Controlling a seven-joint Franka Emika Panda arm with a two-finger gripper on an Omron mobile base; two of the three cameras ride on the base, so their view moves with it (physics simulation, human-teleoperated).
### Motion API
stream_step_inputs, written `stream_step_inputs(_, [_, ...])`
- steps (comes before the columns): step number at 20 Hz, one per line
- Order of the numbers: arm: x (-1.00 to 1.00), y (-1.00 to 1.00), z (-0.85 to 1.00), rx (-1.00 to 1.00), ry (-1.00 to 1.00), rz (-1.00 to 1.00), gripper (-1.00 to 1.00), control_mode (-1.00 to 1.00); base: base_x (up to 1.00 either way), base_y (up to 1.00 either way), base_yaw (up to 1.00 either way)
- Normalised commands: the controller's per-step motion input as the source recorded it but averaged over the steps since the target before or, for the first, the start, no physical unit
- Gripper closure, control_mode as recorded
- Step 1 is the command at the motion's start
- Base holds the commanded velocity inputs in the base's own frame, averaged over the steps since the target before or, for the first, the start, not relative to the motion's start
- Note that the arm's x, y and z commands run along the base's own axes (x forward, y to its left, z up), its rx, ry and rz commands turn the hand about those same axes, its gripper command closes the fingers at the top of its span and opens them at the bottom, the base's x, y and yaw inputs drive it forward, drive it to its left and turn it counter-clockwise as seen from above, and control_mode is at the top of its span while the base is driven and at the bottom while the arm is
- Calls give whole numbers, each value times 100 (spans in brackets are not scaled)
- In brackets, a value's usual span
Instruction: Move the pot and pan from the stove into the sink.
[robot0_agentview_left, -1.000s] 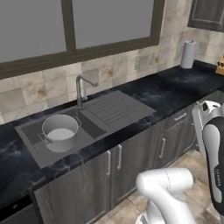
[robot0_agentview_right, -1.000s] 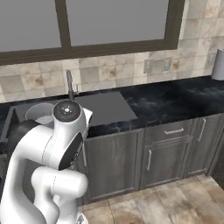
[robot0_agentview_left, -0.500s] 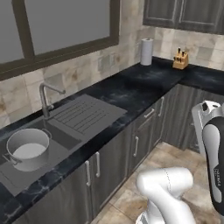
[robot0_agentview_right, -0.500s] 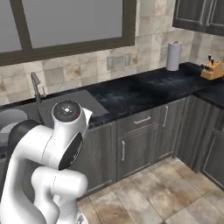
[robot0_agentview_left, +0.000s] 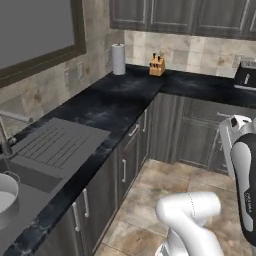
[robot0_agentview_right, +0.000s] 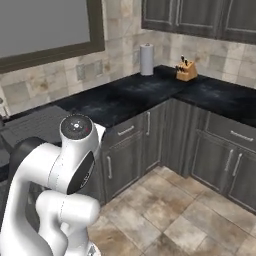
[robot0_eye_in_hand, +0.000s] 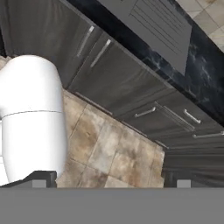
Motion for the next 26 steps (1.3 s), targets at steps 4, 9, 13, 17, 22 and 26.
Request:
stream_step_inputs(4, [0,0,0,0,0,0,-100,100,3,-27,-46])
stream_step_inputs(9, [0,0,0,0,0,0,-100,100,6,-32,-45])
stream_step_inputs(13, [0,0,0,0,0,0,-100,100,4,-35,-44])
stream_step_inputs(17, [0,0,0,0,0,0,-100,100,3,-39,-43])
stream_step_inputs(22, [0,0,0,0,0,0,-100,100,3,-41,-41])
stream_step_inputs(26, [0,0,0,0,0,0,-100,100,-7,-24,-17])
